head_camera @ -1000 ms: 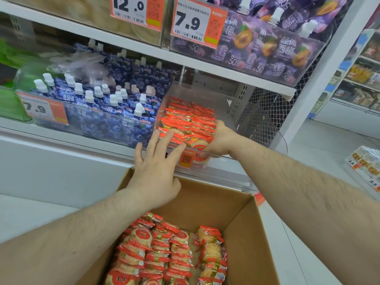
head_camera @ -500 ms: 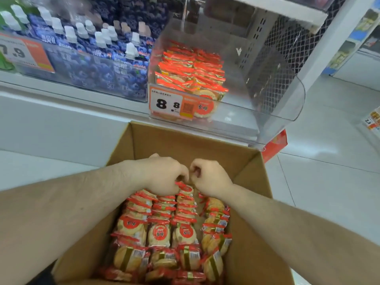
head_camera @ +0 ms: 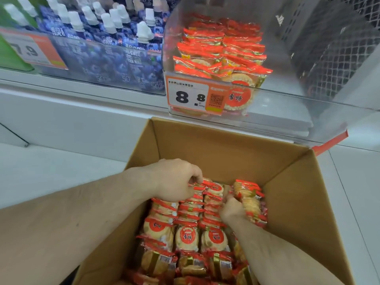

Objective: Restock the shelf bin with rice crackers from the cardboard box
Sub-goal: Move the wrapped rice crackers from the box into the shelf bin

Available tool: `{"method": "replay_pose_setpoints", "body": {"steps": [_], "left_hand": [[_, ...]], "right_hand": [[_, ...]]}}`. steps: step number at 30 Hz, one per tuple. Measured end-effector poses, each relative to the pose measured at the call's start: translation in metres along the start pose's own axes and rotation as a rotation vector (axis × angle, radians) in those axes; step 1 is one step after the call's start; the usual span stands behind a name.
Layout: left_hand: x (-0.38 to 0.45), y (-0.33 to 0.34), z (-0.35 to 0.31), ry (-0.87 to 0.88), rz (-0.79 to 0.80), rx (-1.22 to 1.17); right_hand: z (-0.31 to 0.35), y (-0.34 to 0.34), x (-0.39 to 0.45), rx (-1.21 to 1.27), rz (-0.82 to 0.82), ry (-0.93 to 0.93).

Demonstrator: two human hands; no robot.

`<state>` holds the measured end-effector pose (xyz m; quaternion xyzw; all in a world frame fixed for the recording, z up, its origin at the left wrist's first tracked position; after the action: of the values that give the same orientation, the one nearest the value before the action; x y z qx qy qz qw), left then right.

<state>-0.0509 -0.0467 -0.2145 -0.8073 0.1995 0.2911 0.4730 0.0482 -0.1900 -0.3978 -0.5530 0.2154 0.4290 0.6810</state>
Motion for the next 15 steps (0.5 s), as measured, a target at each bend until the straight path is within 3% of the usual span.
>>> {"method": "replay_pose_setpoints", "body": {"steps": [5, 9, 12, 15], "left_hand": [[0.004, 0.001, 0.005, -0.024, 0.025, -0.146], [0.003, 0.008, 0.017, -0.115, 0.024, -0.565], [-0.003, 0.020, 0.025, -0.232, 0.045, -0.908], [-0.004, 0.025, 0.026, -0.258, -0.010, -1.281]], "right_hand": [[-0.003, -0.012, -0.006, -0.072, -0.050, 0.003], [0.016, -0.044, -0.029, -0.105, -0.076, -0.067], [0.040, -0.066, -0.071, 0.065, -0.196, -0.283], [0.071, -0.070, -0.122, 0.211, -0.210, -0.591]]}}
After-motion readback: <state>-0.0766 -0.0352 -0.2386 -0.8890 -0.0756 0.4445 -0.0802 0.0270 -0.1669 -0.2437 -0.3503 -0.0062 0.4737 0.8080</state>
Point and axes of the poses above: each hand's wrist, its own x-axis towards the middle knuckle, its own y-axis out of the palm, z = x × y, the point moved 7 cm from there along x, towards the middle knuckle, and after that the axes turned 14 degrees about z, right-handed, at the moved point
